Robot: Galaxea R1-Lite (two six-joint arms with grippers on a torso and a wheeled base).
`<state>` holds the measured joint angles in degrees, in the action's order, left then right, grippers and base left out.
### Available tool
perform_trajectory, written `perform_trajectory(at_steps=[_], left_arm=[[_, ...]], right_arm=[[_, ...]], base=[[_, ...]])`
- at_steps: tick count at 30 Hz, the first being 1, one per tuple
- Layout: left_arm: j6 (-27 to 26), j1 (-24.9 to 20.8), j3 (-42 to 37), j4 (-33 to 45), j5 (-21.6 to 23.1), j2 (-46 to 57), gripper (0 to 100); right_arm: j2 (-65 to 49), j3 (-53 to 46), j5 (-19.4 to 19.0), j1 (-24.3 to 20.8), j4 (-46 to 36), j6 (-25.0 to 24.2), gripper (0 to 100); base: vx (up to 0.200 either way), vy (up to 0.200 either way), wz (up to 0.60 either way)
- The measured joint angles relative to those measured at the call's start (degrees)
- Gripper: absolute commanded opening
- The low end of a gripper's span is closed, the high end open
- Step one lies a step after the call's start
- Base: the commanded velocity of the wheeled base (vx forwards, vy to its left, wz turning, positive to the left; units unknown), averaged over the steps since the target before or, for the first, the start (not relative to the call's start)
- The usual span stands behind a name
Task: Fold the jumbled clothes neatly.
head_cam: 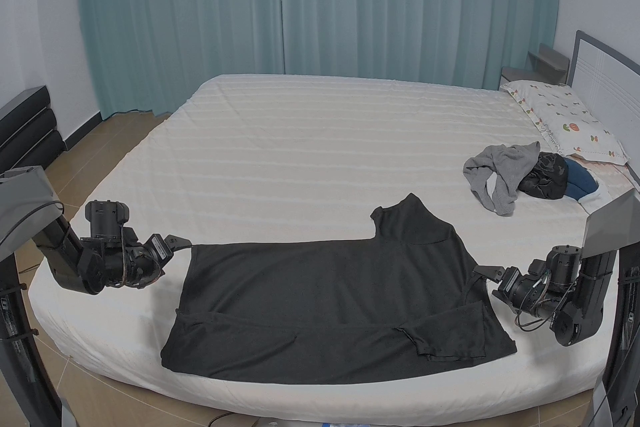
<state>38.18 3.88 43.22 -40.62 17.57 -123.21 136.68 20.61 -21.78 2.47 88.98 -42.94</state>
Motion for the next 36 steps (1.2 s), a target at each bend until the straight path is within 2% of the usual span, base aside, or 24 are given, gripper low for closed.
perform_trajectory(at_steps=[9,16,24,30,31,36], left_arm=[[0.27,-0.82,11.80,4.04,0.41,-6.03,100],[-2.66,-1.71,21.91,6.13,0.20,-12.62,100],[-3.32,-2.19,26.84,6.33,-0.05,-17.81,100],[-3.29,-2.06,27.67,6.30,-0.06,-19.40,100],[-3.29,-2.08,27.62,6.22,-0.05,-19.52,0],[-3.36,-2.17,27.51,6.27,-0.17,-19.90,0]], right_arm=[[0.00,0.00,0.06,0.06,0.00,-0.94,100],[0.15,-0.11,0.20,-0.02,0.00,-1.16,100],[0.76,-0.37,0.22,-0.30,0.00,-1.38,100],[0.96,-0.44,0.13,-0.37,0.00,-1.45,100],[0.98,-0.35,0.17,-0.37,0.00,-1.45,100],[1.02,0.44,0.82,-0.28,-0.02,-1.34,100]], base=[[0.000,0.000,0.00],[0.000,0.000,0.00],[0.000,0.000,0.00],[0.000,0.000,0.00],[0.000,0.000,0.00],[0.000,0.000,0.00]])
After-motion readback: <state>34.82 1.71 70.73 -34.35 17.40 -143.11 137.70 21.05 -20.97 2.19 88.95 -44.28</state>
